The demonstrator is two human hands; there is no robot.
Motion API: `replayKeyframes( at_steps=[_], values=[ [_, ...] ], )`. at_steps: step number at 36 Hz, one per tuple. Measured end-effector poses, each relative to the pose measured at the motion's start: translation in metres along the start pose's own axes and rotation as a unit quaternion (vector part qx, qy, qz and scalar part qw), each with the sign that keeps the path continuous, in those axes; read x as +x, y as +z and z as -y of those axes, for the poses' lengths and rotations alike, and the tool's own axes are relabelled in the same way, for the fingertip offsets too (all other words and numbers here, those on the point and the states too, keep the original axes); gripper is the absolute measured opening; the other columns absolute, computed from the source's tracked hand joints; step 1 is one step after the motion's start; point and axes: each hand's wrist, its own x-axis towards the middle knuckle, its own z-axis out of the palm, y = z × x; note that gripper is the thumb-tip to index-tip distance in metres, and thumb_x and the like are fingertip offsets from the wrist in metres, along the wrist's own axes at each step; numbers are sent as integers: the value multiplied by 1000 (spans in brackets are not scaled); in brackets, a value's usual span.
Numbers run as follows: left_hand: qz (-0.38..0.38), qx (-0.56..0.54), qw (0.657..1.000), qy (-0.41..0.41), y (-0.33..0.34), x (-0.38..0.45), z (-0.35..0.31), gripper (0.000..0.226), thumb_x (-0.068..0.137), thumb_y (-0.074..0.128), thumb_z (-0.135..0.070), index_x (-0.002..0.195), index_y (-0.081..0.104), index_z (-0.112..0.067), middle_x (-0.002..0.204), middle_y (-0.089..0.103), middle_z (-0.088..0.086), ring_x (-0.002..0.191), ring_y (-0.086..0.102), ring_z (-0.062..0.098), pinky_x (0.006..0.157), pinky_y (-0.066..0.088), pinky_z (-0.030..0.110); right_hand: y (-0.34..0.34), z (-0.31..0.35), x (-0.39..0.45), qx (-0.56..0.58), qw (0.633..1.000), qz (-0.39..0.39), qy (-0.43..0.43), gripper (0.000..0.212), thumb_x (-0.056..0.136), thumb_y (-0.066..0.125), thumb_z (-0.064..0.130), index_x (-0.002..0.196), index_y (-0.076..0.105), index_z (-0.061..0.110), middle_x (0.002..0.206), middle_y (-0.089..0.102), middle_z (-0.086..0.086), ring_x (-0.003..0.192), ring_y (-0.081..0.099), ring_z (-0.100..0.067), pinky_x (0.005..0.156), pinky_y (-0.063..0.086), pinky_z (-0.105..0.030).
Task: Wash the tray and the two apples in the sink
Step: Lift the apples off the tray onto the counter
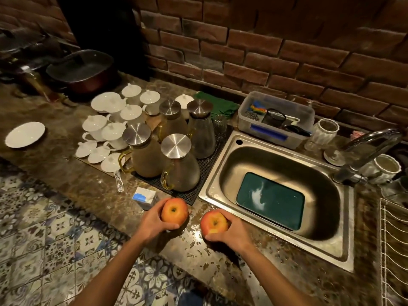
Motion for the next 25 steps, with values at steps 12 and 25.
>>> replayKeyframes(
  at_steps=[12,25],
  values=[
    [19,-28,999,-18,-4,3,6,121,33,99,-46,141,45,-39,137,54,0,121,58,23,96,57,46,11,-4,8,14,1000,-3,-4,88,47,100,36,122,56,49,110,63,18,108,61,-11,92,50,-24],
    [37,16,998,-39,-9,3,-8,117,58,97,-19,155,32,-28,151,42,11,130,52,34,103,51,56,12,-9,6,32,999,17,-21,78,52,97,37,102,43,65,105,55,29,101,55,-4,76,40,-11]
  ],
)
